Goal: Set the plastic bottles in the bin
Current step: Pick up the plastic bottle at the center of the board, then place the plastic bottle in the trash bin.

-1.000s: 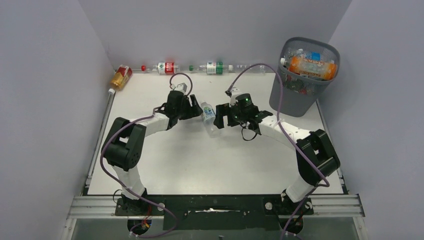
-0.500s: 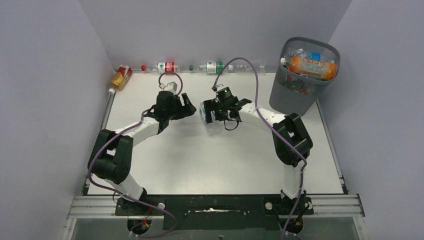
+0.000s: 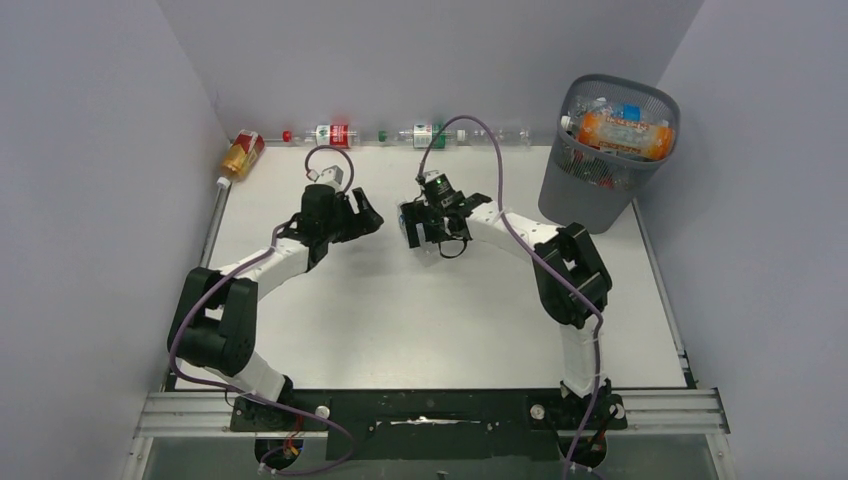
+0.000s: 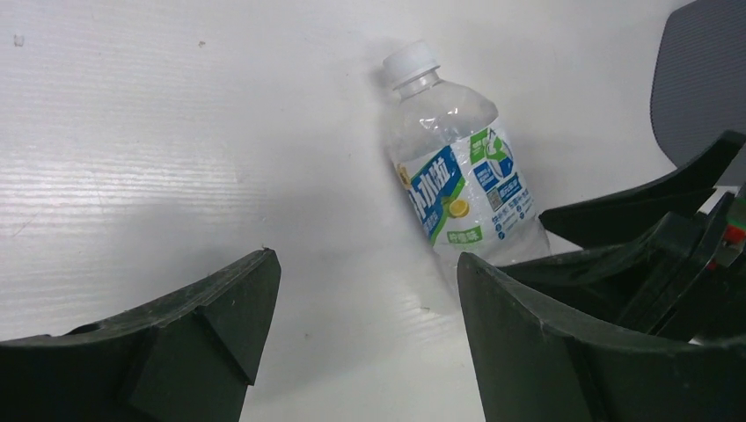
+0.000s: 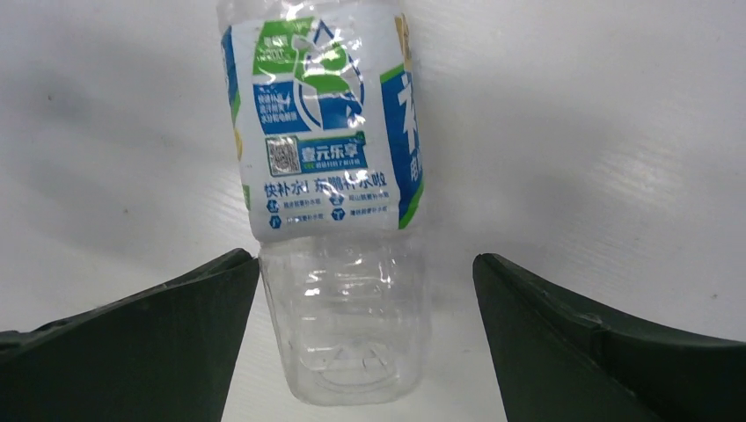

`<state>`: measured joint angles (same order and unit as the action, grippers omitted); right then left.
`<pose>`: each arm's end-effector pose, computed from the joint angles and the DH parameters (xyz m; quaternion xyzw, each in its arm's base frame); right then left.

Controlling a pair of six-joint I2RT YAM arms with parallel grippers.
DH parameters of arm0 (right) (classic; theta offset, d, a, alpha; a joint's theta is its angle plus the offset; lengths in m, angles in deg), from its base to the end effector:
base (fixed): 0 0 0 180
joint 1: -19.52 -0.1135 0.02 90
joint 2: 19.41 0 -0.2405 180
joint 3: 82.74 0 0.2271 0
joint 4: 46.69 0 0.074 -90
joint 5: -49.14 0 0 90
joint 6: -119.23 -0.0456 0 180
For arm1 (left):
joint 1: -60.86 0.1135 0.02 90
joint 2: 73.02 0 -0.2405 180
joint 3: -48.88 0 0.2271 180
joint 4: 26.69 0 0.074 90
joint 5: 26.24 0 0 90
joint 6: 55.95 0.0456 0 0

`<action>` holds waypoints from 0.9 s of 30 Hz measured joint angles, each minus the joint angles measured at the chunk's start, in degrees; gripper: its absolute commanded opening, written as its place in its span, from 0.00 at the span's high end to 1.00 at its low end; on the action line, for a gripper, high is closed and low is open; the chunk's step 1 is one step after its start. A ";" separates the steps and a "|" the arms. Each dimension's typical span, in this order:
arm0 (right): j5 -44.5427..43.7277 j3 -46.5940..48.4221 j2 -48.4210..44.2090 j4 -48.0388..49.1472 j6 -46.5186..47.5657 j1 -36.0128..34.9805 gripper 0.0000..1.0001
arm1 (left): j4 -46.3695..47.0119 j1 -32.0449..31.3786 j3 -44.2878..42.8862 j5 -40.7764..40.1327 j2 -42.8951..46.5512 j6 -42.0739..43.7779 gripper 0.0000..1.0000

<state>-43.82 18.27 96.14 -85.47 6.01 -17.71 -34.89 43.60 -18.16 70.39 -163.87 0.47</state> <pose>0.3318 0.2492 0.1776 -0.1077 0.9428 0.1372 0.2841 0.3160 -0.1037 0.1991 -0.0962 0.8683 -0.2534 0.4154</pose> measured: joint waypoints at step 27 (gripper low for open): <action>-0.81 22.95 -4.42 -9.81 3.32 14.93 0.52 | 0.48 1.44 1.73 2.67 0.00 -0.22 0.25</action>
<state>-44.63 41.22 91.72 -95.29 9.33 -2.78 -34.41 45.04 -16.44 73.06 -163.87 0.25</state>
